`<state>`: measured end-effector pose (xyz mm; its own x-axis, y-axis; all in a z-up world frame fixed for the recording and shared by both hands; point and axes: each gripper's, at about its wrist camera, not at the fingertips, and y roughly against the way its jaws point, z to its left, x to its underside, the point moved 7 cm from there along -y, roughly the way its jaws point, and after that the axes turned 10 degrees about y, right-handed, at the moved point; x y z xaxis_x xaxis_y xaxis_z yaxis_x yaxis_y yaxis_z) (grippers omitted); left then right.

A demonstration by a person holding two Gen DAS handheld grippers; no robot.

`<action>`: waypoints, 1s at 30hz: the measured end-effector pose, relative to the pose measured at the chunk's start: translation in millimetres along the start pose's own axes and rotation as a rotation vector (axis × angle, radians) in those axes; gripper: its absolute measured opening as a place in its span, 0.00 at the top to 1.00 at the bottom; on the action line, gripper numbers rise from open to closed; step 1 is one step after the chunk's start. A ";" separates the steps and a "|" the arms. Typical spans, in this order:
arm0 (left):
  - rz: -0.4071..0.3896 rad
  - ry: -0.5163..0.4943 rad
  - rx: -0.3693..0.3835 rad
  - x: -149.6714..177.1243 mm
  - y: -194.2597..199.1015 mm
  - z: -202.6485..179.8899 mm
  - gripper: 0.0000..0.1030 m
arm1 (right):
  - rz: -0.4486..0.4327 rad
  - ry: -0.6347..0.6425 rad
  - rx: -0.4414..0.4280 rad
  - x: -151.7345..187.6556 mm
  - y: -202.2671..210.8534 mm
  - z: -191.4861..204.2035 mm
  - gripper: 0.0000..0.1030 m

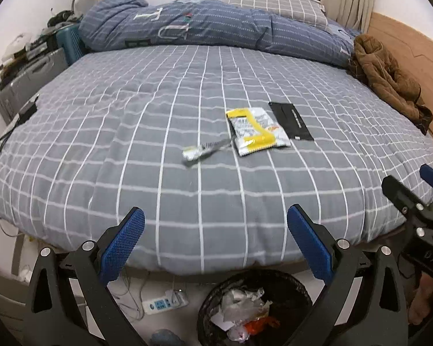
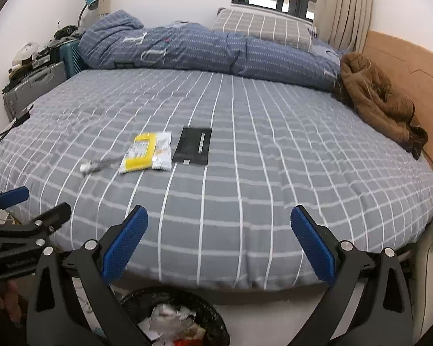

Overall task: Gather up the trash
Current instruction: 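Move both grippers back over the bed toward the snack wrapper and black packet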

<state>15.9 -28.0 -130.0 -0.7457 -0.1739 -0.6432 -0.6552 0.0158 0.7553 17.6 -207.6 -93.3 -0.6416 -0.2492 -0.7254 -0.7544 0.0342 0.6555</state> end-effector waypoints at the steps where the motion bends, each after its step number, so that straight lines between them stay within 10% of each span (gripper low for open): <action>1: 0.003 0.013 0.009 -4.8 -3.1 -2.4 0.06 | -0.007 -0.005 -0.001 -4.9 -1.8 -2.8 0.07; 30: 0.034 -0.054 -0.005 -84.4 -106.4 -62.3 0.06 | 0.019 -0.103 0.048 -64.2 -92.2 -79.4 0.08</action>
<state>156.1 -76.4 -148.3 -0.7730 -0.1201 -0.6229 -0.6289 0.0158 0.7774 139.3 -271.7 -90.5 -0.6647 -0.1472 -0.7324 -0.7463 0.0850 0.6602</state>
